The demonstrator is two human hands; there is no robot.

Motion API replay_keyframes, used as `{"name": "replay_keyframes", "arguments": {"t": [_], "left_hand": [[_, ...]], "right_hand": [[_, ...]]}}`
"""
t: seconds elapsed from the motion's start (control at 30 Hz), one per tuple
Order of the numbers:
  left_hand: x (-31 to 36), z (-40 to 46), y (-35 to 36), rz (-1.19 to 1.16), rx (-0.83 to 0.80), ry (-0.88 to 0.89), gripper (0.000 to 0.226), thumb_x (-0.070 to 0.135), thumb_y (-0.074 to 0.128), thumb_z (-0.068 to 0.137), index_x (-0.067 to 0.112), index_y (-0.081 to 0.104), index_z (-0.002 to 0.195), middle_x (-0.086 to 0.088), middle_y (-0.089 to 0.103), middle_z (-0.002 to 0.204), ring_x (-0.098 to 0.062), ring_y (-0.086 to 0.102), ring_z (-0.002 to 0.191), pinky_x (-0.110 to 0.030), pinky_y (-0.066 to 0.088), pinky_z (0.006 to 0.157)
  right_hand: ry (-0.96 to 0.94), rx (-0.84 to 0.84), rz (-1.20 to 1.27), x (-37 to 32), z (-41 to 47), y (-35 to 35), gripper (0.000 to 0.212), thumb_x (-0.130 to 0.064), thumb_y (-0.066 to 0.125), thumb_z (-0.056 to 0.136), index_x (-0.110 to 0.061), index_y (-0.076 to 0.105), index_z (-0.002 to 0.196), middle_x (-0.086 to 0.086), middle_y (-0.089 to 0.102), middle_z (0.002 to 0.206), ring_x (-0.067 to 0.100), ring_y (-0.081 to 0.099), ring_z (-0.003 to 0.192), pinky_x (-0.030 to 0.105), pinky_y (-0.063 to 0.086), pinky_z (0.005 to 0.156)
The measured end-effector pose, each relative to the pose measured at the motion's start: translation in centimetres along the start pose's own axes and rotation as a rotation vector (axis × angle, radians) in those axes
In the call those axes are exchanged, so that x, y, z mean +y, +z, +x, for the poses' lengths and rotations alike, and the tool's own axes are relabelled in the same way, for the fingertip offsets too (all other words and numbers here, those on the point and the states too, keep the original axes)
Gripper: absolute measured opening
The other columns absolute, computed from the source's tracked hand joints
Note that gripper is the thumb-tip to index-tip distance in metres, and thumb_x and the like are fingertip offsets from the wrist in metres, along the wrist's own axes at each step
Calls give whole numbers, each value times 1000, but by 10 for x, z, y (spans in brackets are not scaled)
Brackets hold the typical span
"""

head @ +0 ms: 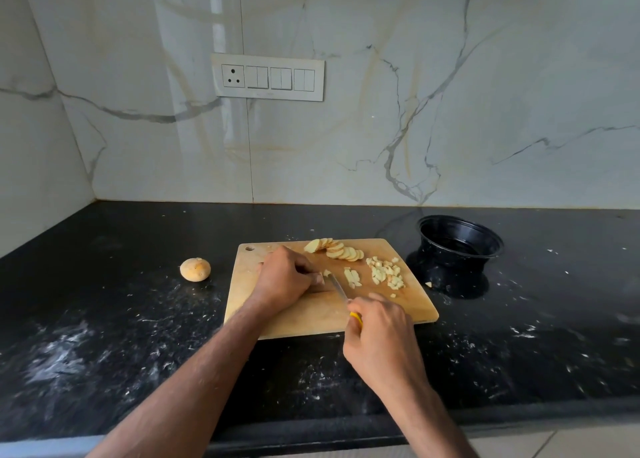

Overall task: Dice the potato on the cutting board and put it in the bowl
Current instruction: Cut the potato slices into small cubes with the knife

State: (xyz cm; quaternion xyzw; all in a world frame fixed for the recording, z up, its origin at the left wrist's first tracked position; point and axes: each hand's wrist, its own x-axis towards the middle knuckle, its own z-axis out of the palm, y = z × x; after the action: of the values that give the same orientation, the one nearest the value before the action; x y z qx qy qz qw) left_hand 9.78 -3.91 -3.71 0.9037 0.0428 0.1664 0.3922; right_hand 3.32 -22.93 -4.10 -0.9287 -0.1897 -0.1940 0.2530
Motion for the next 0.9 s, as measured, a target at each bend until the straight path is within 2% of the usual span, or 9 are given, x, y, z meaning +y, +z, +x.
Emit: {"name": "replay_keyframes", "arguments": {"t": [0.1, 0.17, 0.23, 0.3, 0.4, 0.6, 0.7, 0.77, 0.9], "left_hand": [[-3, 2, -1, -62, 40, 3, 20, 13, 80, 84, 27, 79, 70, 22, 70, 66, 4, 64, 69, -20, 52, 65], [-5, 3, -1, -121, 82, -11, 25, 8, 75, 87, 24, 77, 68, 21, 69, 65, 6, 63, 65, -12, 46, 56], [-6, 4, -1, -190, 129, -35, 27, 6, 71, 89, 21, 75, 68, 15, 70, 65, 4, 61, 60, -10, 43, 50], [-7, 3, -2, -212, 158, -35, 25, 7, 69, 89, 20, 73, 68, 10, 70, 63, 1, 58, 57, -12, 42, 51], [-7, 3, 0, -185, 152, -18, 23, 10, 70, 89, 20, 72, 68, 7, 69, 63, -4, 57, 57, -23, 46, 56], [-11, 6, 1, -128, 130, -1, 18, 14, 72, 89, 22, 74, 73, 10, 70, 72, -7, 63, 69, -26, 50, 63], [-10, 6, 2, -121, 110, 2, 18, 15, 72, 90, 24, 75, 75, 11, 72, 76, -5, 66, 74, -28, 56, 68], [-9, 6, 2, -114, 115, 2, 19, 15, 72, 90, 24, 74, 74, 11, 72, 75, -4, 65, 72, -27, 55, 66], [-11, 6, 1, -120, 127, 2, 21, 13, 71, 89, 25, 73, 73, 16, 70, 70, 3, 63, 70, -14, 45, 58]], "right_hand": [[-1, 38, 16, -1, 1, -1, 26, -16, 63, 92, -19, 74, 116, -7, 71, 110, 9, 67, 99, 22, 54, 90], [-20, 53, 24, -6, 4, 0, 26, -15, 65, 91, -18, 74, 115, -9, 70, 108, 8, 67, 94, 20, 55, 86], [-50, 40, 17, -12, 7, 3, 27, -16, 66, 90, -20, 74, 115, -10, 69, 108, 7, 67, 89, 13, 53, 78], [-78, -2, -8, -20, 10, 8, 26, -18, 66, 91, -22, 73, 115, -11, 68, 108, 6, 66, 86, 10, 49, 73], [-67, -34, -50, -22, 12, 13, 27, -18, 65, 92, -22, 72, 118, -10, 68, 113, 7, 67, 93, 16, 55, 77], [61, 39, -100, 7, 20, 3, 30, -16, 64, 93, -20, 71, 122, -8, 71, 112, 5, 67, 89, 10, 48, 74], [124, 74, -133, 19, 25, -5, 30, -16, 65, 92, -20, 72, 121, -6, 72, 112, 10, 69, 92, 18, 52, 79], [127, 79, -119, 20, 27, -6, 30, -16, 66, 91, -20, 74, 119, -5, 72, 110, 12, 69, 91, 25, 55, 82], [71, 43, -94, 15, 23, 3, 31, -18, 66, 92, -22, 72, 121, -8, 71, 111, 8, 67, 93, 19, 53, 82]]}}
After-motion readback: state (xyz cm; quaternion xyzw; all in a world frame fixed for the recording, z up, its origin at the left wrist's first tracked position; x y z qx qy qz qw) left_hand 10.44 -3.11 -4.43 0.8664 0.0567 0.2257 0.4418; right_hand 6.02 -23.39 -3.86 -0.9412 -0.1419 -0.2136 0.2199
